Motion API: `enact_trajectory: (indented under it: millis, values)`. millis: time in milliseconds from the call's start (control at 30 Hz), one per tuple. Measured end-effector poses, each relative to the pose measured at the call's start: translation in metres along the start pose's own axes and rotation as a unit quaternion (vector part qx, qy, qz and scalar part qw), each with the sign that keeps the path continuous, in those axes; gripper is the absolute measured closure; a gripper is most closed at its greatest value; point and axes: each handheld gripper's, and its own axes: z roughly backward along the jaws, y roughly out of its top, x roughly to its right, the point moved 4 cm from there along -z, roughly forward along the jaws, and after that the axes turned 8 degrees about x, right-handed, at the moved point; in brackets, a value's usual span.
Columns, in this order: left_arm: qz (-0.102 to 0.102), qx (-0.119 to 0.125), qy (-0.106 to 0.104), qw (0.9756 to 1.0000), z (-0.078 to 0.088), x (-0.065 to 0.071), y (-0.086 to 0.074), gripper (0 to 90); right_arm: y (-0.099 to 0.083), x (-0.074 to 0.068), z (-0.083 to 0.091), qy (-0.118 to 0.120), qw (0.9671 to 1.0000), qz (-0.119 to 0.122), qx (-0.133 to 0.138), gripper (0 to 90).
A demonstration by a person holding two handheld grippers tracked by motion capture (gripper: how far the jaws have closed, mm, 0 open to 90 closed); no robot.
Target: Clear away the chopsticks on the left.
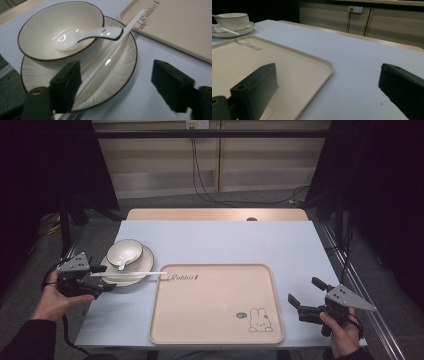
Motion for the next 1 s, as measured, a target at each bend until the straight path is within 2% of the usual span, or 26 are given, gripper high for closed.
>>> enact_trajectory:
  millis: [33, 67, 100, 133, 167, 200, 267, 433, 533, 567, 667, 700, 867, 1000]
  values:
    - [-0.001, 0.003, 0.000, 1.0000, -0.002, -0.002, -0.001, 30.8, 0.000, 0.000, 0.000, 0.000, 1.0000, 0.000, 0.001, 1.9]
    - [-0.004, -0.002, -0.005, 1.0000, -0.004, -0.004, -0.002, 32.0, 0.000, 0.000, 0.000, -0.001, 1.0000, 0.001, 0.001, 1.9]
    - [-0.009, -0.010, -0.004, 0.9999, -0.004, -0.006, -0.004, 37.0, 0.000, 0.000, 0.000, -0.001, 1.0000, 0.001, 0.002, 1.9]
    - [-0.007, -0.007, 0.000, 1.0000, -0.006, -0.008, -0.005, 39.4, 0.000, 0.000, 0.000, 0.000, 1.0000, 0.000, 0.001, 1.9]
    - [-0.013, -0.008, -0.005, 0.9999, -0.006, -0.010, -0.006, 46.0, 0.000, 0.000, 0.000, -0.001, 1.0000, 0.001, 0.001, 1.9]
    - [-0.015, -0.013, -0.002, 0.9998, -0.007, -0.011, -0.006, 48.7, 0.000, 0.000, 0.000, -0.001, 1.0000, 0.001, 0.001, 1.9]
    - [-0.017, -0.011, -0.007, 0.9998, -0.008, -0.012, -0.007, 55.8, 0.000, 0.000, 0.000, 0.000, 1.0000, 0.001, 0.000, 1.9]
    - [-0.027, -0.022, -0.009, 0.9993, -0.012, -0.015, -0.008, 61.5, 0.000, 0.000, 0.000, -0.001, 1.0000, 0.003, 0.000, 2.0]
    - [-0.033, -0.018, -0.006, 0.9993, -0.014, -0.017, -0.008, 67.2, 0.000, 0.000, 0.000, -0.005, 1.0000, 0.004, -0.003, 2.1]
    - [-0.033, -0.019, -0.013, 0.9992, -0.015, -0.016, -0.008, 67.2, -0.001, 0.000, 0.000, -0.004, 1.0000, 0.003, -0.003, 2.1]
    - [-0.044, -0.027, -0.008, 0.9986, -0.018, -0.017, -0.009, 68.8, -0.001, -0.001, 0.000, 0.000, 1.0000, 0.002, -0.003, 2.1]
    - [-0.040, -0.022, -0.013, 0.9989, -0.020, -0.017, -0.009, 69.2, -0.001, -0.001, -0.001, 0.000, 1.0000, 0.003, -0.004, 2.2]
    - [-0.051, -0.032, -0.016, 0.9980, -0.022, -0.019, -0.008, 70.1, -0.001, -0.002, -0.001, 0.003, 1.0000, 0.003, -0.005, 2.5]
    - [-0.055, -0.028, -0.011, 0.9980, -0.026, -0.019, -0.009, 69.2, -0.001, -0.002, -0.001, 0.005, 1.0000, 0.001, -0.005, 2.5]
